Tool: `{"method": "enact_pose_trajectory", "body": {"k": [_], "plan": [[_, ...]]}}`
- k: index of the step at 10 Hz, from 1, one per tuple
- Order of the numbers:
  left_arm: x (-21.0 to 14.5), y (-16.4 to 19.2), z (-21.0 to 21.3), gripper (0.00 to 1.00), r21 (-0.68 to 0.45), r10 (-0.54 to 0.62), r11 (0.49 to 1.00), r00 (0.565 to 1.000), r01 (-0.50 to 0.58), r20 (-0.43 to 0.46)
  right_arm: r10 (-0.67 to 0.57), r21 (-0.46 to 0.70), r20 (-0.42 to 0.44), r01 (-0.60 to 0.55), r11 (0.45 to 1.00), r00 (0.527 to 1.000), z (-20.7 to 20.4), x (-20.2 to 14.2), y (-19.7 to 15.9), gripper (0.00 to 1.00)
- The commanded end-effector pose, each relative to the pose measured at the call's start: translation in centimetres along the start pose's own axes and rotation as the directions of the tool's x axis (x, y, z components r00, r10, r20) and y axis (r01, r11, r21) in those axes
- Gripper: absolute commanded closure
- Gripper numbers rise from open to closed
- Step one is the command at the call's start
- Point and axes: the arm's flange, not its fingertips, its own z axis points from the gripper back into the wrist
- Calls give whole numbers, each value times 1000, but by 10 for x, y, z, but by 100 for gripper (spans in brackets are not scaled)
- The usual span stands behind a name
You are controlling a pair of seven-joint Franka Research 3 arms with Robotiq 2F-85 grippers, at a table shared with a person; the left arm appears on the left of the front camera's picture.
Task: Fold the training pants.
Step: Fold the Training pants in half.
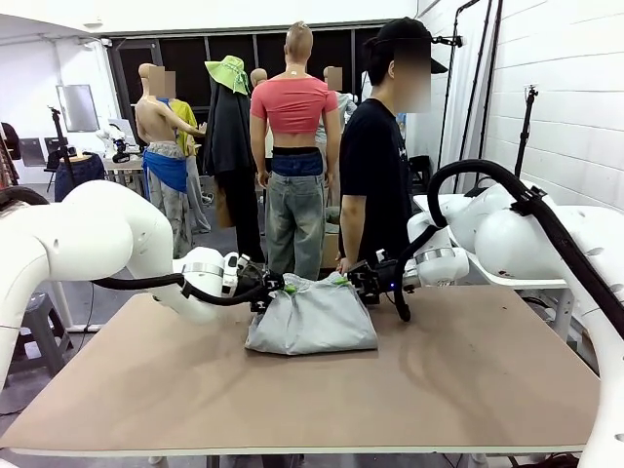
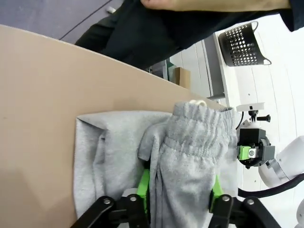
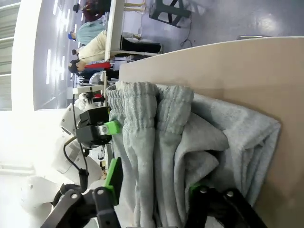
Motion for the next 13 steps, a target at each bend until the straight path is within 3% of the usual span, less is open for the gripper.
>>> {"method": "enact_pose_trajectory", "body": {"k": [1, 4, 6, 13], "plan": [[-4, -10, 30, 0, 32, -3, 999, 1000, 2, 25, -21, -82, 20, 22, 996, 1000, 15, -14, 13, 0], [-4, -18, 73, 0, 63, -26, 998, 996, 21, 84, 22, -158, 72, -11, 987, 997, 44, -25, 35, 0], [-6, -23, 86, 0, 52, -47, 998, 994, 42, 102, 31, -183, 61, -19, 983, 998, 47, -28, 44, 0], [3, -24, 82, 0, 58, -15, 998, 997, 11, 81, 38, -143, 74, -27, 989, 997, 49, -20, 42, 0]]}}
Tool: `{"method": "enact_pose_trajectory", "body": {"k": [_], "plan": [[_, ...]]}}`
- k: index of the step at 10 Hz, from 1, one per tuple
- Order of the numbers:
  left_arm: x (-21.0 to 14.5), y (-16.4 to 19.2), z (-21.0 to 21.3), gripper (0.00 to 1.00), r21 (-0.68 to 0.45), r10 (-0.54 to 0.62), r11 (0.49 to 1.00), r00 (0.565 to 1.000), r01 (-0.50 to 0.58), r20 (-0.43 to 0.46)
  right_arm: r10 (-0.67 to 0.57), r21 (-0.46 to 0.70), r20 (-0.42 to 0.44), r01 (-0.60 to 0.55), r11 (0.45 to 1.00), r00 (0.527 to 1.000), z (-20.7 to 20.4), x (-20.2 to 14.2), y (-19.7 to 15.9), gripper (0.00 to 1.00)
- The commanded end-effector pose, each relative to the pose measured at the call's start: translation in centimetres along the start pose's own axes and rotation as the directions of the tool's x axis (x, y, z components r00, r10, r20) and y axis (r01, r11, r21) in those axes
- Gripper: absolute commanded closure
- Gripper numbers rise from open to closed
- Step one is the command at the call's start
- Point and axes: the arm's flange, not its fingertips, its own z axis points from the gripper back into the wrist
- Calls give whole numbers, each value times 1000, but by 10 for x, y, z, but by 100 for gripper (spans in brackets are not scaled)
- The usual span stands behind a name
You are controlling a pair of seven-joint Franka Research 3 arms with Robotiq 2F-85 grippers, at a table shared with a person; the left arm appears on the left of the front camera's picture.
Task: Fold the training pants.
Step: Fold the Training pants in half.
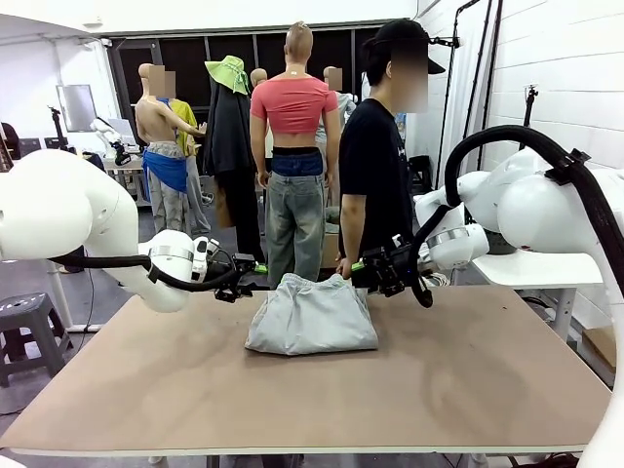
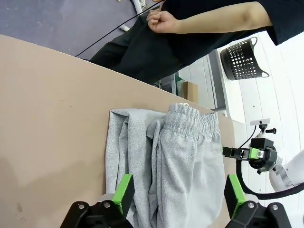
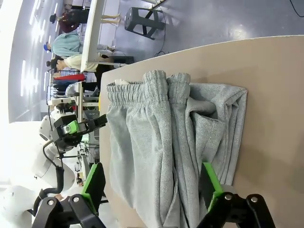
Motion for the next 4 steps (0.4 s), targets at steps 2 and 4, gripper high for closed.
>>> {"method": "enact_pose_trajectory", "body": {"k": [2, 4], "plan": [[3, 0, -2, 0, -2, 5, 1000, 1000, -5, 2, -4, 11, 1, 4, 1000, 1000, -2, 2, 0, 0], [3, 0, -2, 0, -2, 5, 1000, 1000, -5, 2, -4, 11, 1, 4, 1000, 1000, -2, 2, 0, 0]]}}
